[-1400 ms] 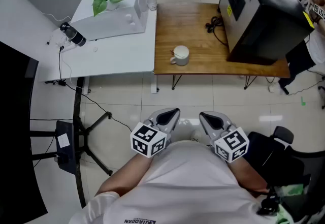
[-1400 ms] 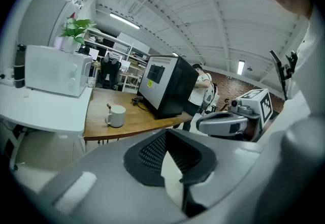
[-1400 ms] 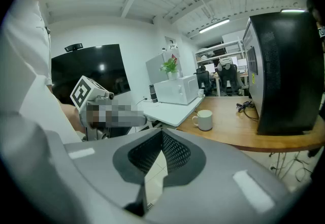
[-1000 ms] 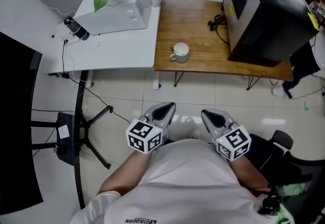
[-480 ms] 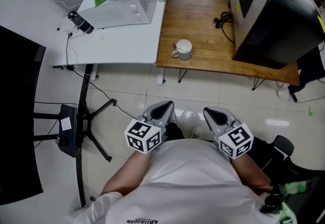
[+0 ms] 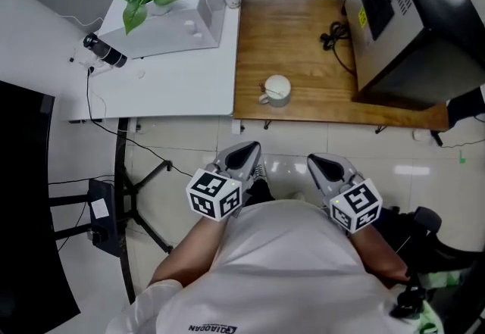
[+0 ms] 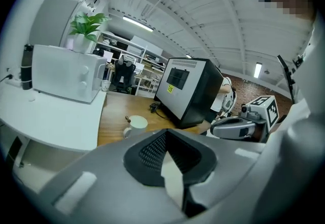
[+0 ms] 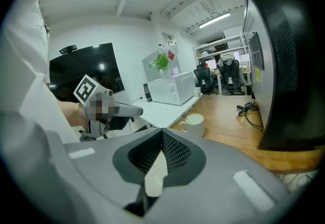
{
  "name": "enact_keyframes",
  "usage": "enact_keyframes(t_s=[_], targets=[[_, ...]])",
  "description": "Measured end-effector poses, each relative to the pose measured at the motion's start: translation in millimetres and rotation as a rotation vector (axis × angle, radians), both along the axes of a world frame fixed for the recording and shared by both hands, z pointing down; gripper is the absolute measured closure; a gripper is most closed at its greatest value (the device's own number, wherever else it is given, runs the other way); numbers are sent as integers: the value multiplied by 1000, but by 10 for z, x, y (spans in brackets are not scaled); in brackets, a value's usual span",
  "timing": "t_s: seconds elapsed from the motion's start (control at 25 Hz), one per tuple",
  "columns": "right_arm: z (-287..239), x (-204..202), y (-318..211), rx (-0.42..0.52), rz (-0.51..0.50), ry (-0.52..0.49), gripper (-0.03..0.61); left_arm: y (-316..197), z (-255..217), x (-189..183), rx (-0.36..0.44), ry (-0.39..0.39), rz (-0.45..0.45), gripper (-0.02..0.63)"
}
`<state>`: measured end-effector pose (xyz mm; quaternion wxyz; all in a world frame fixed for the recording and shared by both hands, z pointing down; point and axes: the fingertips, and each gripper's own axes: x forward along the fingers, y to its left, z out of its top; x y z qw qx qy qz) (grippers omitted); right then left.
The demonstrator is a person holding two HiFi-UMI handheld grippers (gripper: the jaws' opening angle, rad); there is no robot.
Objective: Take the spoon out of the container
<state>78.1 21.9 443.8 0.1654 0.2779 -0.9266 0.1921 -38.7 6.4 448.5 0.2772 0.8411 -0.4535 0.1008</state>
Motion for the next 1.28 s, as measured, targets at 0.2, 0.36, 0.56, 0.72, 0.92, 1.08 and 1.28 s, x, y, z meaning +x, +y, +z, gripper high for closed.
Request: enact_keyframes(t_s=[0.2,0.36,0.56,0.72,0.92,1.08,1.28], targets=[[-43,-252,-488,9,60,9,571,-560,-5,-227,3,-1,64,609],[-52,-450,-801,9,109,21,571,-903,19,-428,3,-5,110,609],[-75,-656,-1127,18,181,33,571,-1201,121,-637,-13,-3,174,609],[-82,-766,-1273,26,215,46,572,-1361,184,-692,-22,11,220,609],[-33,-723,-1387,3,236,64,571,-1498,263,-656,-42,29,234,609],[24,-683,-1476,-15,209,71,571,-1597,379,-611,-71,22,212,609],[101,-594,-1591,-39,165,67,571,-1737,531,-556,-118,32,143,607]])
